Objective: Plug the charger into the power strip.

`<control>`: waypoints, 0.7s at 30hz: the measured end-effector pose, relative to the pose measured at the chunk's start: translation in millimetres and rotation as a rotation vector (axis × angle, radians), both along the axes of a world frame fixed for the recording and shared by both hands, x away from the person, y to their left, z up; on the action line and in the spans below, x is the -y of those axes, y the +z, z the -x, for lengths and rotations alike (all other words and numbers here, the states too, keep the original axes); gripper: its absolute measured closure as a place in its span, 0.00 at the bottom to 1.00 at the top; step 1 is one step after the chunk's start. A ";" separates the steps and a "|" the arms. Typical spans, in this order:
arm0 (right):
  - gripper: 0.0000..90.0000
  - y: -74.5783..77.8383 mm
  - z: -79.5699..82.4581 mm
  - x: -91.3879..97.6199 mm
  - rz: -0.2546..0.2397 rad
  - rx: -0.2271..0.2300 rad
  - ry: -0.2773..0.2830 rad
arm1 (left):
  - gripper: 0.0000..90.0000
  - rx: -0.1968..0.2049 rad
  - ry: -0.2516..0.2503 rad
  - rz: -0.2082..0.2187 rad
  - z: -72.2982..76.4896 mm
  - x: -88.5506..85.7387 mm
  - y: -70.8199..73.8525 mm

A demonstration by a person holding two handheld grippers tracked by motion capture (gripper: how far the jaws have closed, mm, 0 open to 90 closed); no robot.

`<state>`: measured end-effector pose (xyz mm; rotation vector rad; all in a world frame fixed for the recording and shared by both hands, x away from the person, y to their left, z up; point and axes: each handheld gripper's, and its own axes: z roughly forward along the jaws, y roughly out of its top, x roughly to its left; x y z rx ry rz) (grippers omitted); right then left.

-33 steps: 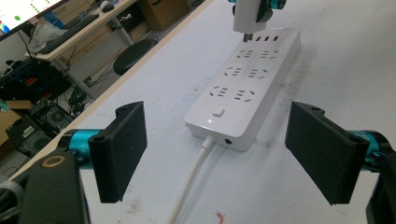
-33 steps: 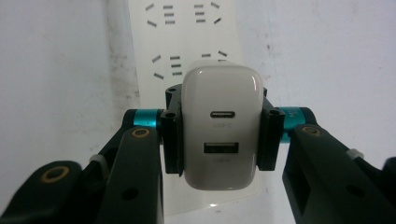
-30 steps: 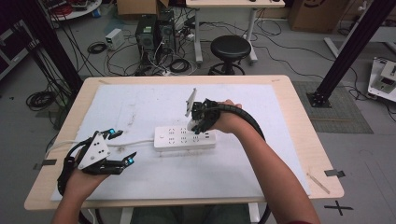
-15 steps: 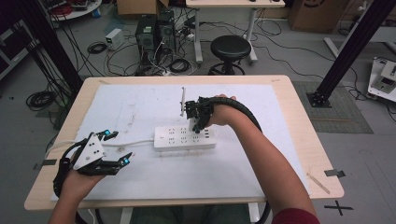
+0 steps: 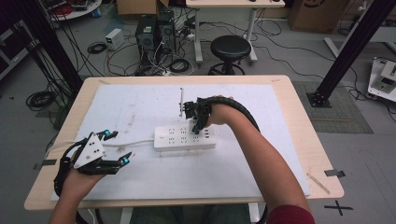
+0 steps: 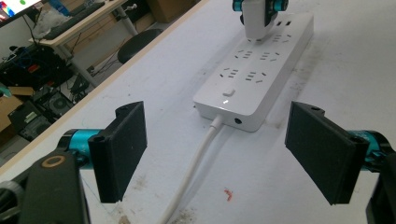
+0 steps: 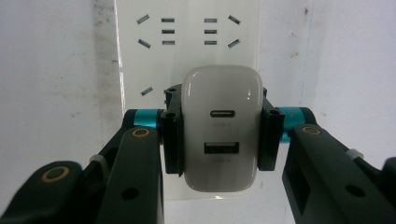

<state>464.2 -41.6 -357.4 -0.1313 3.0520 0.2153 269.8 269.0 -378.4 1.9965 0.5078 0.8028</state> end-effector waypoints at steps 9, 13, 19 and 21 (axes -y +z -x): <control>0.71 -9.4 -0.9 -1.1 0.003 -0.005 0.001 | 0.23 -0.001 -0.010 0.002 1.0 5.3 -0.8; 0.71 -10.0 -3.8 -0.2 -0.003 -0.025 -0.005 | 0.23 -0.006 -0.012 -0.010 -0.8 6.2 -1.4; 0.71 -10.5 -9.6 0.4 -0.010 -0.060 -0.001 | 0.23 -0.004 -0.014 -0.009 -3.0 10.5 -3.2; 0.71 -13.0 -10.4 -5.0 0.018 -0.062 0.006 | 0.23 -0.004 -0.021 -0.025 -4.0 13.9 -4.0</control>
